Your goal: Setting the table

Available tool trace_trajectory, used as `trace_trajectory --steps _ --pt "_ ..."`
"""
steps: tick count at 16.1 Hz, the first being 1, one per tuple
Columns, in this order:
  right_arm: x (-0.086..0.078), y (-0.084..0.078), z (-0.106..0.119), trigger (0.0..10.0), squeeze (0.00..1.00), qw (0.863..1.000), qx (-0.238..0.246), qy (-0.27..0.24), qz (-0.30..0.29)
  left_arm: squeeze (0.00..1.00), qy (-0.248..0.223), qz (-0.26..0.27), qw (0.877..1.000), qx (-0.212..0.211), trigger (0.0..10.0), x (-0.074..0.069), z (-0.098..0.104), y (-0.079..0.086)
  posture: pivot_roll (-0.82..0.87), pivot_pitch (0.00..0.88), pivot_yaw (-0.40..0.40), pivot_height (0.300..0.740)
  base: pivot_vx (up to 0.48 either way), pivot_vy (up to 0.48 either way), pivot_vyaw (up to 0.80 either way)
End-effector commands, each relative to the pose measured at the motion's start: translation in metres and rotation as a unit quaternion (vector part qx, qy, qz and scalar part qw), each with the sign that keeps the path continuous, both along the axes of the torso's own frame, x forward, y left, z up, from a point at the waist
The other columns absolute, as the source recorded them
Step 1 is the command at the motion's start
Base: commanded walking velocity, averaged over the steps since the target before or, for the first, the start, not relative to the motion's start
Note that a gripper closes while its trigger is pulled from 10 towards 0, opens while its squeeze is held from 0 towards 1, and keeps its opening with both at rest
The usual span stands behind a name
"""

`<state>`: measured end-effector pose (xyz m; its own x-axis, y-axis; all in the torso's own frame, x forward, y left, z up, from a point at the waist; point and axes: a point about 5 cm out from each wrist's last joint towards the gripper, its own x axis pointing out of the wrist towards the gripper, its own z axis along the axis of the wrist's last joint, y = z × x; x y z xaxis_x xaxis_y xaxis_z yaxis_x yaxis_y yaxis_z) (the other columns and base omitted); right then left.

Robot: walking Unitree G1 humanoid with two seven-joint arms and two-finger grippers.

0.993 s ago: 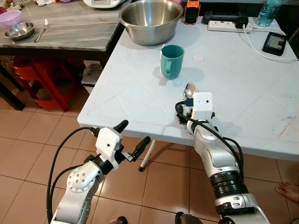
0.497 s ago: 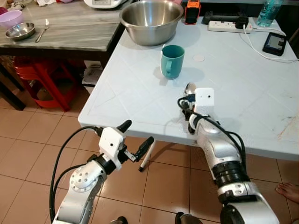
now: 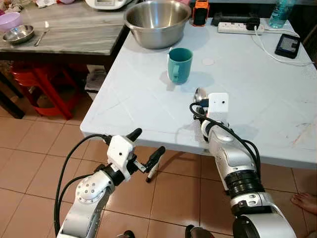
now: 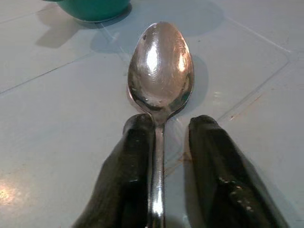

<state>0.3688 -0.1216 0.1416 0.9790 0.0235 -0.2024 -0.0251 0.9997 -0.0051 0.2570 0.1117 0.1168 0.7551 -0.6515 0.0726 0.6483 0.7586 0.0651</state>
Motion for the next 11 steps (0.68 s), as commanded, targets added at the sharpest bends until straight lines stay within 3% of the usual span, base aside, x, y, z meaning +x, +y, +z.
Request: trace_trajectory --steps 1,9,11 --pt "-0.012 0.01 -0.032 0.0 0.0 0.997 0.016 0.068 0.018 0.0 -0.005 -0.004 1.0 0.005 10.0 0.0 0.003 0.0 -0.12 0.196 0.077 0.74 0.0 0.0 0.0" --pt "-0.023 0.003 -0.046 0.0 0.0 0.995 0.033 0.09 0.0 0.0 -0.002 -0.016 1.0 0.004 10.0 0.001 0.003 0.0 -0.12 0.191 0.084 0.74 0.0 0.0 0.0" --pt "-0.023 0.001 -0.043 0.0 0.0 0.993 0.066 0.091 -0.018 0.0 0.001 -0.018 1.0 0.003 10.0 0.001 0.001 0.001 -0.12 0.191 0.087 0.74 0.0 0.0 0.0"
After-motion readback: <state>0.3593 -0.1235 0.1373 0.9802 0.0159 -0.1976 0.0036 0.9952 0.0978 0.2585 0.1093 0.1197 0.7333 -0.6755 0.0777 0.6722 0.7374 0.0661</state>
